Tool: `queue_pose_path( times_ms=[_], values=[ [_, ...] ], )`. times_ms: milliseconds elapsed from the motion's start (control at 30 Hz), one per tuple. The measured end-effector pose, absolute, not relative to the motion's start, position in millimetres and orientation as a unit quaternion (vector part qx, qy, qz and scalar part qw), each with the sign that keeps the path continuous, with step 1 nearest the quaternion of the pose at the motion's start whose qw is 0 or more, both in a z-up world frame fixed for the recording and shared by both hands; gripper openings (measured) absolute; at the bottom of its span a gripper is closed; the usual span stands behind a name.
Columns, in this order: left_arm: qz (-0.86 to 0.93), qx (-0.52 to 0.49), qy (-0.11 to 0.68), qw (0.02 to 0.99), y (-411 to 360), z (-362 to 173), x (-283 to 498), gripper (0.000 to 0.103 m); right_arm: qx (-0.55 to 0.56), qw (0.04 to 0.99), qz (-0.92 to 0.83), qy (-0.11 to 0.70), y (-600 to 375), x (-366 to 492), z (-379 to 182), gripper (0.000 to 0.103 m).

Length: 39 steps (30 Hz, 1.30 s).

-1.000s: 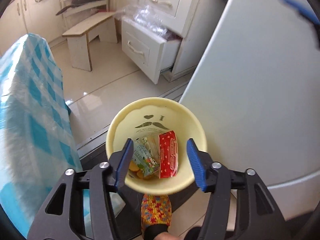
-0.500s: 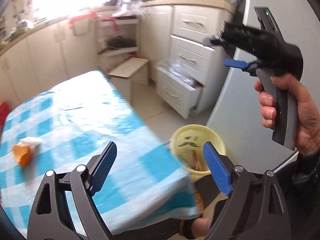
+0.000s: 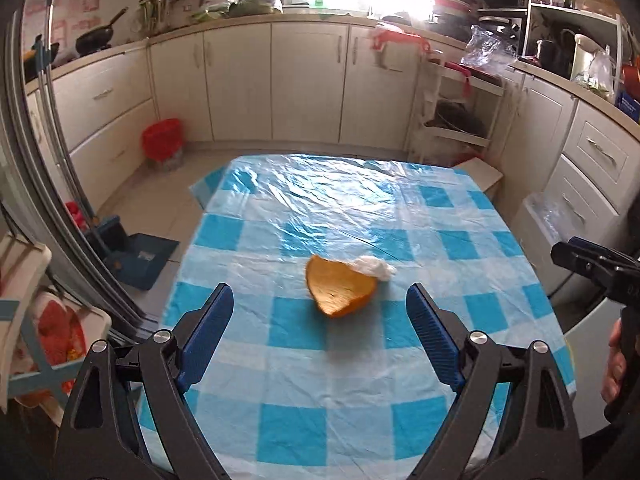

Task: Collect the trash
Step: 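Move both open tools back over the table toward the orange peel and tissue, then grasp the orange peel with the left tool while the right tool grasps the white tissue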

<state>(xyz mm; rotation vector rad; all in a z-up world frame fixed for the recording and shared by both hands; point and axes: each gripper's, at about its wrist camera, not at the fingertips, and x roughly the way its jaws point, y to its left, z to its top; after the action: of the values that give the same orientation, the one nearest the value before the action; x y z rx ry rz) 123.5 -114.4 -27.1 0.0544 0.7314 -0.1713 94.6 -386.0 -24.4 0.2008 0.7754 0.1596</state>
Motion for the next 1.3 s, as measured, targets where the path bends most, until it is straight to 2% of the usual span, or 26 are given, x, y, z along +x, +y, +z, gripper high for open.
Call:
queue_pose_path(
  times_ms=[133, 333, 600, 900, 1033, 1167, 1233, 1300],
  values=[
    [-0.071, 0.018, 0.35, 0.934, -99, -28, 126, 0.088, 0.079, 0.91, 0.098, 0.394, -356, 114, -36, 0.088],
    [-0.07, 0.015, 0.372, 0.925, -87, -40, 133, 0.088, 0.074, 0.899, 0.118, 0.415, -327, 134, -52, 0.088],
    [-0.067, 0.016, 0.385, 0.92, -82, -48, 143, 0.089, 0.121, 0.878, 0.15, 0.438, -302, 164, -72, 0.088],
    [-0.063, -0.01, 0.427, 0.902, -82, -71, 177, 0.089, 0.221, 0.832, 0.183, 0.474, -300, 196, -102, 0.087],
    [-0.056, -0.007, 0.437, 0.898, -90, -85, 198, 0.089, 0.251, 0.81, 0.195, 0.493, -299, 207, -116, 0.072],
    [-0.053, 0.005, 0.453, 0.89, -100, -103, 216, 0.089, 0.256, 0.795, 0.205, 0.509, -293, 214, -128, 0.041],
    [-0.054, 0.009, 0.457, 0.888, -103, -109, 222, 0.089, 0.255, 0.797, 0.204, 0.509, -294, 214, -128, 0.03],
    [-0.056, 0.011, 0.455, 0.889, -105, -111, 227, 0.089, 0.257, 0.803, 0.196, 0.5, -301, 210, -121, 0.027]
  ],
)
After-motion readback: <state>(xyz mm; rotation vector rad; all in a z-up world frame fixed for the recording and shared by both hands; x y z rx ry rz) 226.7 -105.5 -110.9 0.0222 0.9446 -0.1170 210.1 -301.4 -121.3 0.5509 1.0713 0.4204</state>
